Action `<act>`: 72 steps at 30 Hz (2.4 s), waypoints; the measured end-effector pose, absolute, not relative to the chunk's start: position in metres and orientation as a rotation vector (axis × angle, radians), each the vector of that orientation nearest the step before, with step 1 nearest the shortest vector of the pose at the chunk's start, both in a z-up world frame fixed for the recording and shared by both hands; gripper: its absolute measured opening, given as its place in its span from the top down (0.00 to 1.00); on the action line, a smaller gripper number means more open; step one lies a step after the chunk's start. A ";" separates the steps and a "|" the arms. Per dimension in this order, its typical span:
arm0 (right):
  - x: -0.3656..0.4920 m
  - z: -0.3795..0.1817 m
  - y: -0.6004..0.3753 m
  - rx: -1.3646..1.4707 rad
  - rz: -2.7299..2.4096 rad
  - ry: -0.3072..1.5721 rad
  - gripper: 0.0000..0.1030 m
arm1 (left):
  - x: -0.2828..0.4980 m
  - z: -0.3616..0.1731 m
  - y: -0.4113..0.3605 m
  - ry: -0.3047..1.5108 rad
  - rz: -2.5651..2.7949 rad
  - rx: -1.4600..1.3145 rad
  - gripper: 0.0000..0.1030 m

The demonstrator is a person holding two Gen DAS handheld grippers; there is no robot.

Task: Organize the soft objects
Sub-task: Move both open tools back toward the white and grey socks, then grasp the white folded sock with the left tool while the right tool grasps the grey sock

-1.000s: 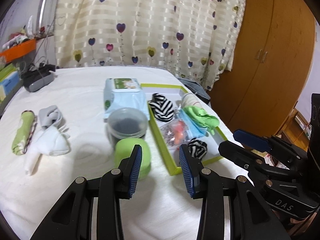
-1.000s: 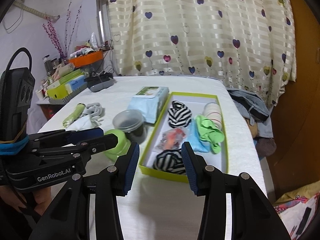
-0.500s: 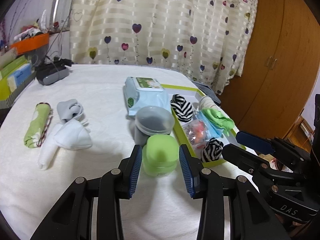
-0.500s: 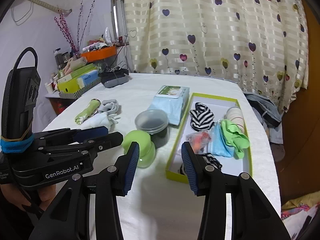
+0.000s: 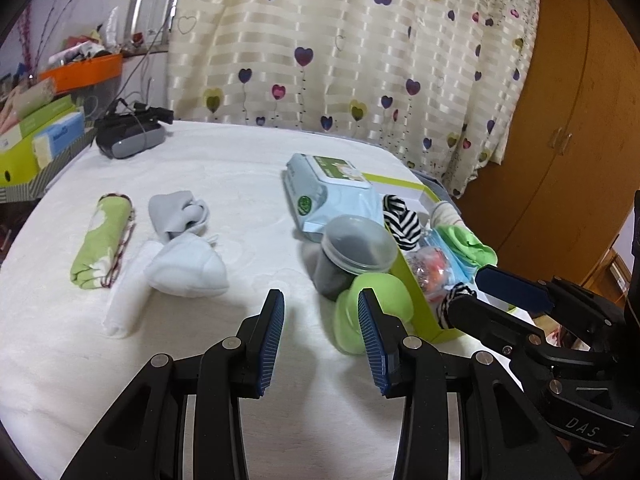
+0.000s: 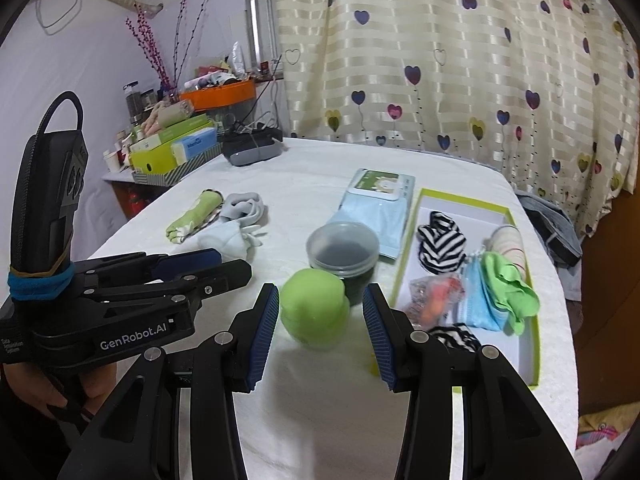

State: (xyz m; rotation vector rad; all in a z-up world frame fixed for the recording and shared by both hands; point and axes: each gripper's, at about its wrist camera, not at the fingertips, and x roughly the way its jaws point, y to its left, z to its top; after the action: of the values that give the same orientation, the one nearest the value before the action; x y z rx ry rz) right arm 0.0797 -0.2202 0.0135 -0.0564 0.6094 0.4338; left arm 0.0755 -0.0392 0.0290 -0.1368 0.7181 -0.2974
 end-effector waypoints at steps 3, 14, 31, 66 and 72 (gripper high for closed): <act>0.083 0.014 -0.214 -0.062 0.445 0.611 0.56 | 0.077 0.031 -0.034 0.714 -0.288 -0.138 0.64; 0.093 0.015 -0.188 -0.084 0.494 0.618 0.56 | 0.081 0.032 0.000 0.694 -0.220 -0.156 0.64; 0.123 0.003 -0.133 -0.114 0.582 0.667 0.56 | 0.096 0.010 0.073 0.728 -0.065 -0.211 0.64; 0.200 -0.039 -0.073 -0.011 0.568 0.834 0.51 | 0.130 -0.032 0.097 0.844 -0.113 -0.225 0.57; 0.194 -0.038 -0.068 -0.035 0.595 0.825 0.76 | 0.133 -0.034 0.095 0.850 -0.113 -0.220 0.57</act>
State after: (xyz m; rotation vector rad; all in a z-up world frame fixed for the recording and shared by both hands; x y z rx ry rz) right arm 0.1940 -0.0683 -0.0381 -0.0346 0.8248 0.5947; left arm 0.1328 0.0948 -0.0341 -0.2199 0.8497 -0.1125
